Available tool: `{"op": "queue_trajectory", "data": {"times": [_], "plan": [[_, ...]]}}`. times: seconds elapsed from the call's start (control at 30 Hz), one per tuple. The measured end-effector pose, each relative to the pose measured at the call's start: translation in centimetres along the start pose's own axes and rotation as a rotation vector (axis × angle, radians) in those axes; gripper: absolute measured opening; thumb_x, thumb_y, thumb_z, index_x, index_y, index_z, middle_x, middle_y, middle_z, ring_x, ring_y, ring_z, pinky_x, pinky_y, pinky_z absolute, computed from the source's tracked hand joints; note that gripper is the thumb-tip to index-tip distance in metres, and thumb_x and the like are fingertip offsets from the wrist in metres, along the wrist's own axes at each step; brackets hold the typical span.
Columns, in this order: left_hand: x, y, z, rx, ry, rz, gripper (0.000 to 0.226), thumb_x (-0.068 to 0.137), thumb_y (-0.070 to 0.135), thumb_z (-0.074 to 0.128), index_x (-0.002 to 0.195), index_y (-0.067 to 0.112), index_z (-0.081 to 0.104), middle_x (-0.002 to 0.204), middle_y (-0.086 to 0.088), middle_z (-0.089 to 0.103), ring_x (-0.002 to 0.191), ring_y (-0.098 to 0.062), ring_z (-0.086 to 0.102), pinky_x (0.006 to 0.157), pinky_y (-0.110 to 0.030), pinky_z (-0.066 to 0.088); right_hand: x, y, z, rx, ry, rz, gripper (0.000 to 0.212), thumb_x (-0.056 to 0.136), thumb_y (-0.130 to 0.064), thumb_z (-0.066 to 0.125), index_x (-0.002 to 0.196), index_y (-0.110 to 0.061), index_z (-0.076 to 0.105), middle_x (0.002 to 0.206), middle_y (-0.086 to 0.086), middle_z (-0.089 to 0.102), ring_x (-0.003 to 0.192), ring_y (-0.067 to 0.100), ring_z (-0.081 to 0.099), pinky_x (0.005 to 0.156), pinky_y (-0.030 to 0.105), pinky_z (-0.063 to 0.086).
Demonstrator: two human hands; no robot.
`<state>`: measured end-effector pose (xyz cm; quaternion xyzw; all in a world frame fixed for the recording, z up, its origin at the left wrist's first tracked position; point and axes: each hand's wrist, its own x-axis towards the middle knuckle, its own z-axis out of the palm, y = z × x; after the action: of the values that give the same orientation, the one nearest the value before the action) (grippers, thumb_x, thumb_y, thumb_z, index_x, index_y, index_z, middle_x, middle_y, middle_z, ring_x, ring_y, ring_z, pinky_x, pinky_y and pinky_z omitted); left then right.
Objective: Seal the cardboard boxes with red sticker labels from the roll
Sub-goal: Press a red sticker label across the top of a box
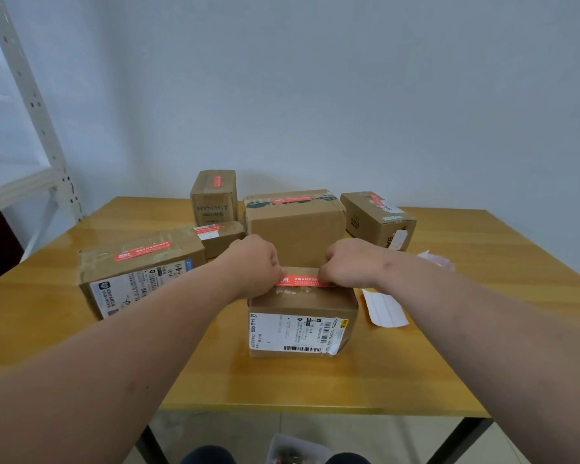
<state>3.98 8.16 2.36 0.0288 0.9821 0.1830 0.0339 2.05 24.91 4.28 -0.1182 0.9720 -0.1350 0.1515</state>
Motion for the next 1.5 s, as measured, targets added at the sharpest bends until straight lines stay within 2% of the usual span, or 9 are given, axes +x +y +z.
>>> {"op": "queue_trajectory", "data": {"times": [0.13,0.3,0.4,0.57,0.7,1.07,1.27,1.4,1.5], "plan": [[0.1,0.0,0.0,0.039,0.001,0.010,0.027,0.095,0.031,0.056,0.071,0.018,0.052,0.091,-0.008,0.063,0.087,-0.024,0.064,0.084,-0.040,0.056,0.2,0.0,0.0,-0.018,-0.007,0.004,0.017,0.093,-0.024,0.051,0.082,-0.013,0.054,0.084,0.003,0.052,0.078,0.019,0.050,0.062,0.028,0.037],[0.1,0.3,0.2,0.090,0.000,0.015,0.024,0.097,0.032,0.053,0.076,0.020,0.052,0.096,-0.005,0.061,0.089,-0.020,0.061,0.083,-0.033,0.054,0.5,0.0,0.4,-0.022,-0.004,0.037,0.016,0.089,-0.030,0.053,0.087,-0.015,0.061,0.095,0.005,0.061,0.095,0.024,0.060,0.093,0.044,0.047],[0.0,0.4,0.2,0.109,0.003,0.007,0.018,0.097,0.031,0.053,0.089,0.017,0.060,0.098,-0.003,0.063,0.090,-0.019,0.061,0.083,-0.032,0.054,0.6,0.0,0.4,-0.040,-0.009,0.045,0.015,0.087,-0.030,0.053,0.084,-0.017,0.059,0.093,0.004,0.060,0.095,0.024,0.059,0.098,0.050,0.044],[-0.1,0.5,0.2,0.135,0.008,0.008,0.020,0.097,0.031,0.053,0.098,0.014,0.064,0.097,-0.003,0.065,0.091,-0.018,0.062,0.081,-0.031,0.054,0.8,0.0,0.3,-0.058,-0.021,0.042,0.016,0.087,-0.032,0.054,0.086,-0.017,0.059,0.093,0.003,0.059,0.095,0.023,0.060,0.097,0.049,0.045],[0.0,0.7,0.2,0.132,0.010,0.003,0.020,0.096,0.031,0.054,0.100,0.014,0.064,0.099,-0.002,0.065,0.091,-0.017,0.062,0.080,-0.028,0.053,1.1,0.2,0.4,-0.052,-0.024,0.024,0.017,0.090,-0.029,0.053,0.088,-0.014,0.060,0.090,0.003,0.058,0.086,0.020,0.058,0.080,0.035,0.047],[-0.1,0.8,0.4,0.159,0.043,0.028,0.017,0.096,0.029,0.055,0.101,0.016,0.064,0.099,-0.001,0.062,0.091,-0.016,0.061,0.079,-0.027,0.053,1.0,0.1,0.3,-0.068,-0.040,0.044,0.014,0.088,-0.029,0.053,0.081,-0.017,0.057,0.084,0.001,0.056,0.089,0.022,0.055,0.100,0.054,0.042],[-0.2,0.8,0.5,0.160,0.056,0.030,0.015,0.095,0.028,0.056,0.100,0.016,0.063,0.099,-0.001,0.061,0.091,-0.017,0.060,0.079,-0.027,0.052,1.3,0.0,0.2,-0.074,-0.045,0.068,0.015,0.087,-0.030,0.054,0.077,-0.019,0.055,0.079,0.000,0.054,0.082,0.020,0.052,0.097,0.050,0.043],[-0.3,0.8,0.6,0.151,0.065,0.013,0.015,0.094,0.028,0.057,0.099,0.016,0.064,0.098,-0.001,0.063,0.090,-0.017,0.061,0.079,-0.027,0.053,1.2,-0.5,0.0,-0.087,-0.038,0.106,0.018,0.082,-0.031,0.058,0.071,-0.019,0.051,0.074,-0.001,0.049,0.080,0.021,0.048,0.084,0.046,0.037],[-0.3,0.9,0.6,0.131,0.068,-0.010,0.017,0.093,0.029,0.059,0.101,0.015,0.065,0.098,-0.002,0.064,0.091,-0.017,0.061,0.081,-0.028,0.053,1.1,-1.1,-0.3,-0.109,-0.032,0.132,0.016,0.079,-0.033,0.060,0.075,-0.019,0.052,0.082,0.000,0.053,0.091,0.023,0.055,0.095,0.043,0.040]]}}
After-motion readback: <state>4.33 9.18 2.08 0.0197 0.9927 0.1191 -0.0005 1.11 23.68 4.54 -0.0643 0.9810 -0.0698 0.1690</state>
